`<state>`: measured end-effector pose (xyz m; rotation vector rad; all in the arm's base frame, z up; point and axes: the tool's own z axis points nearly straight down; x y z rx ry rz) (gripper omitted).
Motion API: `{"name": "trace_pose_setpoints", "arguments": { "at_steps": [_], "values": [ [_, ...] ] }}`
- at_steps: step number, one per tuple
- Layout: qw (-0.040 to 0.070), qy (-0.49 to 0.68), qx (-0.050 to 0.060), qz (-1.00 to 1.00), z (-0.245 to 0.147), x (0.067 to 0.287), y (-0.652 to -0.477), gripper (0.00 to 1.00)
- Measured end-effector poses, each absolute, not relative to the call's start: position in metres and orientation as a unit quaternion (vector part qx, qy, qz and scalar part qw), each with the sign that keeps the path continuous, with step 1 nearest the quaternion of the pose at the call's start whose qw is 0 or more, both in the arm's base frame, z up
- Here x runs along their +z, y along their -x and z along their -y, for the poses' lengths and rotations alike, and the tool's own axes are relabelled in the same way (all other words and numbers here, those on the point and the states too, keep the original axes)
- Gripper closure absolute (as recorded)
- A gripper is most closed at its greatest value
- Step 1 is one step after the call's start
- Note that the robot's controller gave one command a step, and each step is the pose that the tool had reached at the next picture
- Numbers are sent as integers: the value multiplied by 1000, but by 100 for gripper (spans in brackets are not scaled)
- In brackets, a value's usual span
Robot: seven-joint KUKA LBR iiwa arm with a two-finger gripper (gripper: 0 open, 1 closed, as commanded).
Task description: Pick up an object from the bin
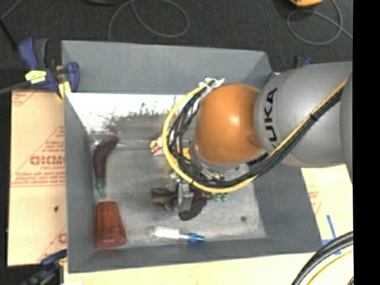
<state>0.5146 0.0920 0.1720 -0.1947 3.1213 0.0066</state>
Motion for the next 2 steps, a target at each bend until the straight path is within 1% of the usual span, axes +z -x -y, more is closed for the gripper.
{"name": "trace_pose_setpoints", "arguments": {
  "at_steps": [1,2],
  "values": [
    [7,61,2,-998,-92,172,-515,100],
    [10,65,2,-998,-94,326,-519,100]
  ]
}}
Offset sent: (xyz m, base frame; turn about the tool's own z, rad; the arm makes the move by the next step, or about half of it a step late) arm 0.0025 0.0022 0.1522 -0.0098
